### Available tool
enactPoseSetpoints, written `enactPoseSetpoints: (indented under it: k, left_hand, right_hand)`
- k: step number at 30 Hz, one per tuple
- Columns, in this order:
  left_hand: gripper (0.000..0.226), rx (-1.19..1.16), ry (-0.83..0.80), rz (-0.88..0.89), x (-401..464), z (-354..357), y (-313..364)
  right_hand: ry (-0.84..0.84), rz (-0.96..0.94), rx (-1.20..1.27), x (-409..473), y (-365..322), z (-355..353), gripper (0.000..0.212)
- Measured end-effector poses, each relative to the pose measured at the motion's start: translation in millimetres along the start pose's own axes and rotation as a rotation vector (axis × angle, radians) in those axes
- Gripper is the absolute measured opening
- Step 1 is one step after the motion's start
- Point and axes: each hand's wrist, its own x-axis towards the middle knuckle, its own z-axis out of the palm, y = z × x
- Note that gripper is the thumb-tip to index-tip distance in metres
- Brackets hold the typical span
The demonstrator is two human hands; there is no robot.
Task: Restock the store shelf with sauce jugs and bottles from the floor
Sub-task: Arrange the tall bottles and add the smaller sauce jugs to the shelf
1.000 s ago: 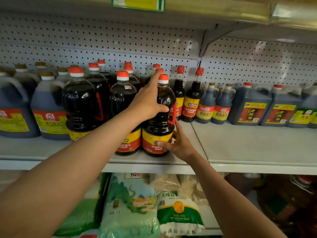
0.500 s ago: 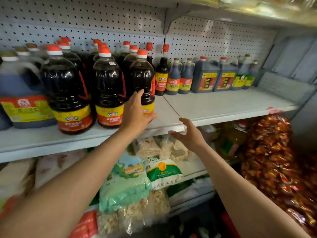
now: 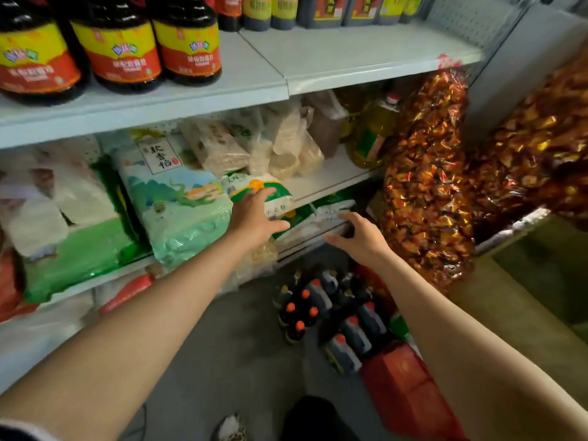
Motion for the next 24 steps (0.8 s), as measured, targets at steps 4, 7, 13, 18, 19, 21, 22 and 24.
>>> enactPoseSetpoints:
  k: [4,7,13,18,19,21,22,24]
  left_hand:
    - [0.082,-0.003,-0.055,-0.053,-8,39,5]
    - [0.081,-0.01,-0.101,-0.12,-11,74,14]
    - [0.068,-0.059,-0.166,-0.219,-16,158,-4]
    - [0.053,-0.181,-0.188,-0.349,-20,239,-67]
    - [0.051,-0.218,-0.193,-0.371,-20,255,-82]
    - [0.049,-0.282,-0.214,-0.416,-18,288,-113]
    - [0.048,-0.322,-0.221,-0.438,-16,305,-128]
    - [0.043,-0.405,-0.229,-0.489,-9,341,-162]
  right_hand:
    - [-0.059,0.011,0.018,-11,43,4,0.072]
    - [-0.104,0.037,0.048,-13,78,10,0.07]
    - [-0.128,0.084,0.133,-2,157,53,0.059]
    - [-0.149,0.213,0.285,7,222,124,0.052]
    - [-0.151,0.237,0.308,10,235,141,0.05]
    - [-0.159,0.283,0.358,15,262,180,0.048]
    - [-0.165,0.303,0.38,18,276,200,0.047]
    - [-0.158,0.336,0.428,27,301,241,0.046]
